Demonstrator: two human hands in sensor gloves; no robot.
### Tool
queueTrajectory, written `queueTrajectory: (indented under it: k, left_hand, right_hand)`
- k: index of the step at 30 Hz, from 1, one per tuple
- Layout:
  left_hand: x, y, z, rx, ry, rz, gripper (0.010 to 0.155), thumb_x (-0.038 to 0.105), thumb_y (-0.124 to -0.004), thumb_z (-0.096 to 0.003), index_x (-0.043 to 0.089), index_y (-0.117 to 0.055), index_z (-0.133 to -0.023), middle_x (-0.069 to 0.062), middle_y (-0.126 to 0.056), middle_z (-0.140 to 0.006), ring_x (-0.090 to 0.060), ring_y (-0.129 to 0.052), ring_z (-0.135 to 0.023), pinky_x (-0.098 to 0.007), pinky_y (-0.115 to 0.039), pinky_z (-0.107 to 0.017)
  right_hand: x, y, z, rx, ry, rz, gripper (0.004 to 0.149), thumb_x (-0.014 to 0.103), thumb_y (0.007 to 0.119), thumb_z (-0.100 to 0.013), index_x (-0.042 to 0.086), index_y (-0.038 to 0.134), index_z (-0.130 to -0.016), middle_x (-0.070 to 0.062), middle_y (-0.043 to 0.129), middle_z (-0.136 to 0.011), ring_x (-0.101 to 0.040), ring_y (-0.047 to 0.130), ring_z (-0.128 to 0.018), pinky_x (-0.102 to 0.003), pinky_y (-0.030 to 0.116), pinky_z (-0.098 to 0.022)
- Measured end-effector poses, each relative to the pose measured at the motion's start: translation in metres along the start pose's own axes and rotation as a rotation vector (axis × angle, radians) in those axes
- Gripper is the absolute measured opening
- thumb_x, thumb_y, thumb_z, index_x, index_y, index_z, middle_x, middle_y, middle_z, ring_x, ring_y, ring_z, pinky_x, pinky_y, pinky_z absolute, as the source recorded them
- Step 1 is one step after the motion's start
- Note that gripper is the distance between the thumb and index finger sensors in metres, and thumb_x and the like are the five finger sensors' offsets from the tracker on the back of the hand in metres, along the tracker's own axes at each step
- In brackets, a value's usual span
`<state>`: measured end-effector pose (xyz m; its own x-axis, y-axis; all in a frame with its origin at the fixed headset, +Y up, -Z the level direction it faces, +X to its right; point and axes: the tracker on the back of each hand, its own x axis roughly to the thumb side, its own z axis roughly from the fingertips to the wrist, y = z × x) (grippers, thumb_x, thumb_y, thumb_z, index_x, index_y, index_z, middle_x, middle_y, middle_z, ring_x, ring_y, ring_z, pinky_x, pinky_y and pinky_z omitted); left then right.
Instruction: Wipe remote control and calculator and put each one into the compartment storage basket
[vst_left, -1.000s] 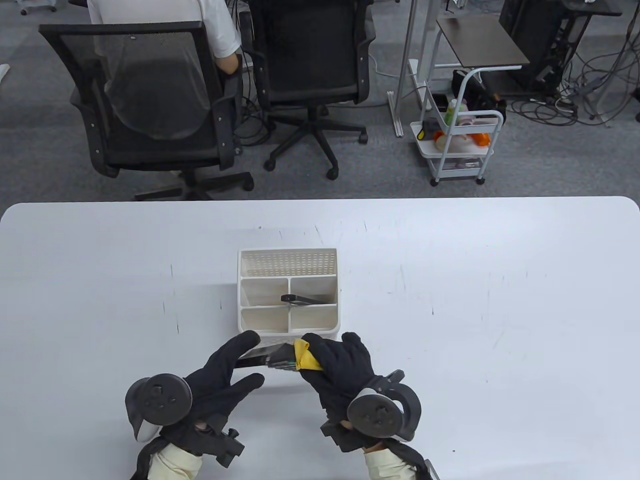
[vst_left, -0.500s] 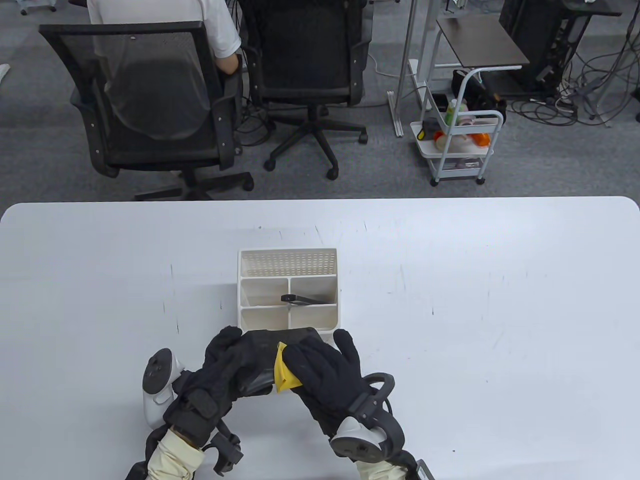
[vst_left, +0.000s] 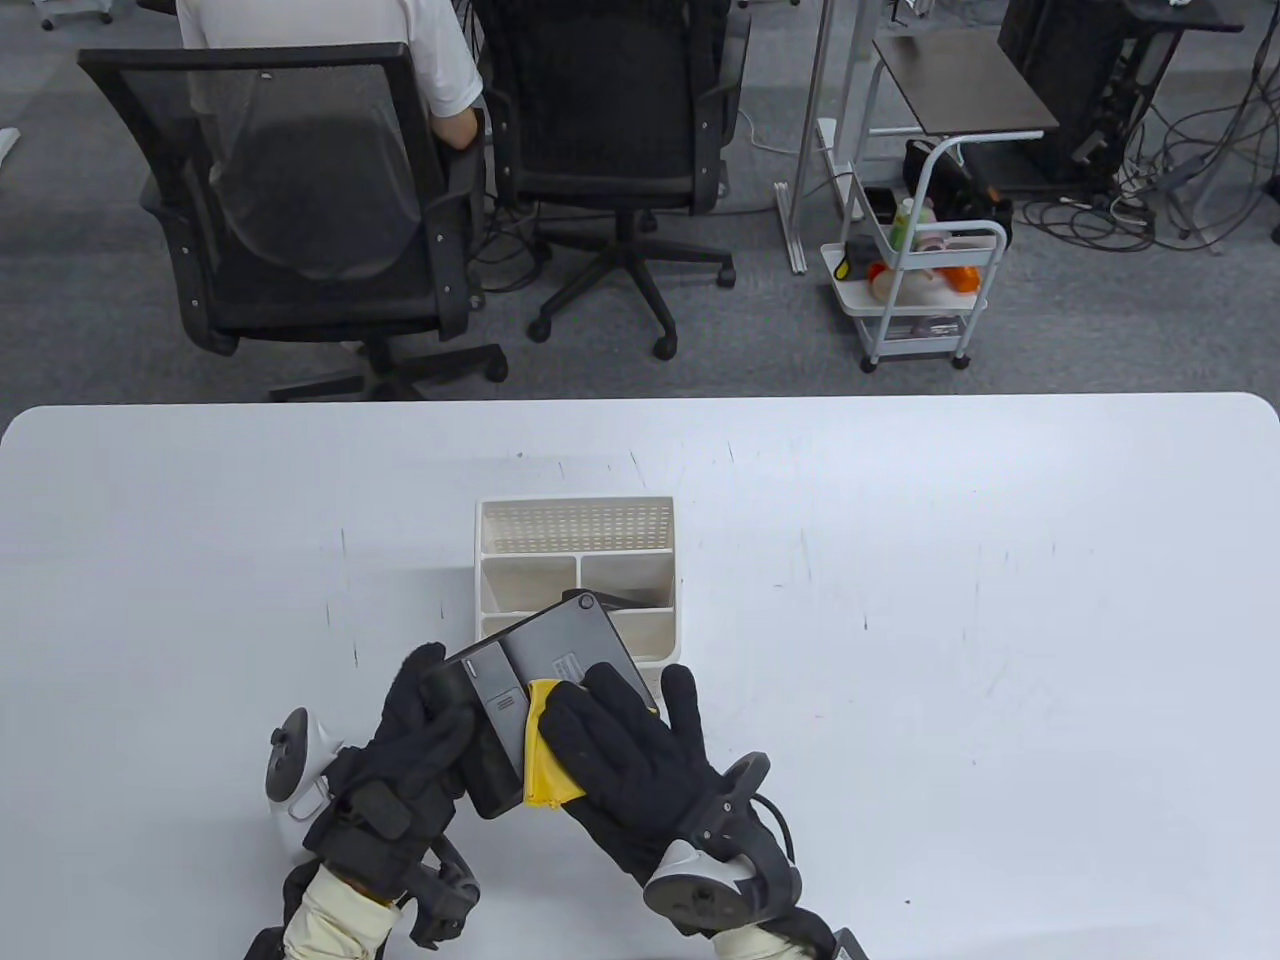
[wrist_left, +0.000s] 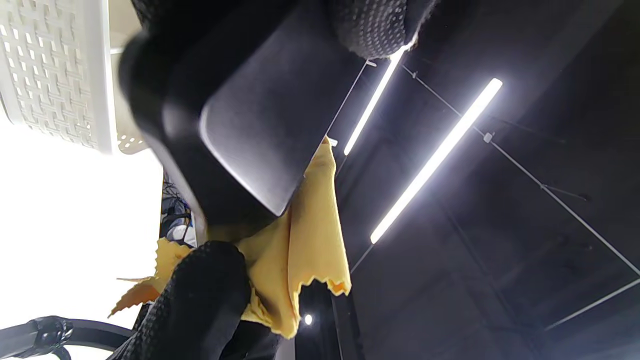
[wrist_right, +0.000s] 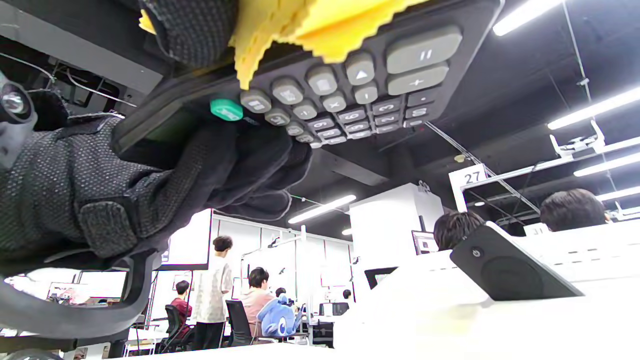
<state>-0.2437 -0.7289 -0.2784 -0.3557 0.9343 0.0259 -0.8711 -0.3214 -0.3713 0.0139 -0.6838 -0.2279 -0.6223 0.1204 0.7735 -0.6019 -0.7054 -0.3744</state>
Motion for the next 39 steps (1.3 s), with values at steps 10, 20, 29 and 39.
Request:
queueTrajectory:
  k: [10,20,29,39]
  left_hand:
    - [0.007,-0.009,0.003,-0.032,-0.01,-0.204,0.058,0.027,-0.073,-0.0532,0.019,-0.041,-0.101,-0.007,-0.071,-0.102,-0.039,-0.097,-0.081,-0.044,-0.093,-0.053]
    - [0.017,-0.015,0.006,-0.001,-0.085,-0.354,0.057,0.028,-0.073,-0.0523,0.027,-0.044,-0.101,-0.001,-0.072,-0.103,-0.036,-0.096,-0.084,-0.045,-0.091,-0.055]
    - [0.02,-0.025,0.008,0.006,-0.097,-0.569,0.057,0.028,-0.074,-0.0517,0.028,-0.046,-0.101,0.0,-0.074,-0.103,-0.037,-0.097,-0.084,-0.047,-0.091,-0.055]
    - [0.024,-0.026,0.01,0.047,-0.119,-0.668,0.057,0.027,-0.075,-0.0507,0.028,-0.048,-0.101,0.0,-0.075,-0.102,-0.037,-0.098,-0.082,-0.048,-0.091,-0.054]
  right_hand:
    - [0.008,0.013,-0.006,0.078,0.051,-0.083,0.061,0.039,0.061,-0.061,0.013,0.048,-0.114,-0.015,0.047,-0.121,-0.04,0.039,-0.109,-0.077,0.031,-0.063]
    - [0.007,0.009,-0.012,-0.019,0.173,-0.06,0.059,0.032,0.064,-0.061,0.01,0.05,-0.113,-0.017,0.048,-0.119,-0.043,0.041,-0.107,-0.077,0.031,-0.062]
    - [0.027,0.004,-0.03,-0.01,0.001,-0.027,0.054,0.03,0.065,-0.06,0.013,0.058,-0.111,-0.015,0.057,-0.118,-0.043,0.049,-0.105,-0.078,0.035,-0.062]
    - [0.014,0.008,-0.035,0.03,0.108,-0.084,0.056,0.035,0.061,-0.062,0.015,0.054,-0.113,-0.013,0.057,-0.119,-0.043,0.047,-0.106,-0.079,0.032,-0.063]
